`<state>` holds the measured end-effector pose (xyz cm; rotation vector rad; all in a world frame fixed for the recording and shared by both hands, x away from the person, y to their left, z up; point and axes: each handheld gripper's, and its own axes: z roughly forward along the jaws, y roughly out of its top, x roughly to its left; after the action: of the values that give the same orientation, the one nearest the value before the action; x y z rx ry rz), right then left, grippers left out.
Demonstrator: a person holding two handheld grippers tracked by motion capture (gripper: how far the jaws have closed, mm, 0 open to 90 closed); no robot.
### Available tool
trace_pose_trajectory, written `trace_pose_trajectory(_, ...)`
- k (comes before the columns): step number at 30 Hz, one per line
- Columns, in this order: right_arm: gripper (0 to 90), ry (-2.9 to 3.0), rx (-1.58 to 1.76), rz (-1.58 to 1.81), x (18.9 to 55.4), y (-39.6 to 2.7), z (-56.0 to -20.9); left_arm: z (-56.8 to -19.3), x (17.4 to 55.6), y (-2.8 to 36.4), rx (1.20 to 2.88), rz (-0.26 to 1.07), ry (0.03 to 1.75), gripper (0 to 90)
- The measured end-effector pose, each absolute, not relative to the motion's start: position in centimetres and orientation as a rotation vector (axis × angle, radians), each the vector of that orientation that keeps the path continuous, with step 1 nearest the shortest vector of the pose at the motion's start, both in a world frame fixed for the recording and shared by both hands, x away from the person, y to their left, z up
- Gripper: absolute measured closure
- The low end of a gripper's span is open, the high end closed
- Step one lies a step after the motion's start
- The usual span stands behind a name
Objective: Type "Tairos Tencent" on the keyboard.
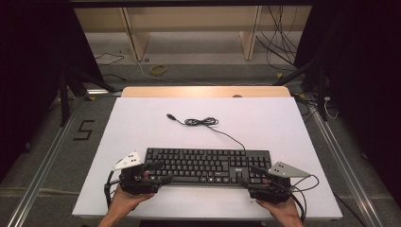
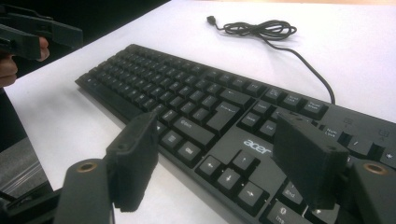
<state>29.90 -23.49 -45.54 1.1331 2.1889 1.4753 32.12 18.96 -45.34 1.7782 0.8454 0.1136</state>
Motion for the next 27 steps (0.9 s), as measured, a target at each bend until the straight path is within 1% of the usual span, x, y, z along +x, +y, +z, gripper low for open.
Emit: trace_pose_trajectory(27, 30.8, 2.178, 1.132, 1.473, 29.81, -23.52, -45.74, -45.67, 32.21, 19.07, 1.781, 0.135, 0.856, 23.9)
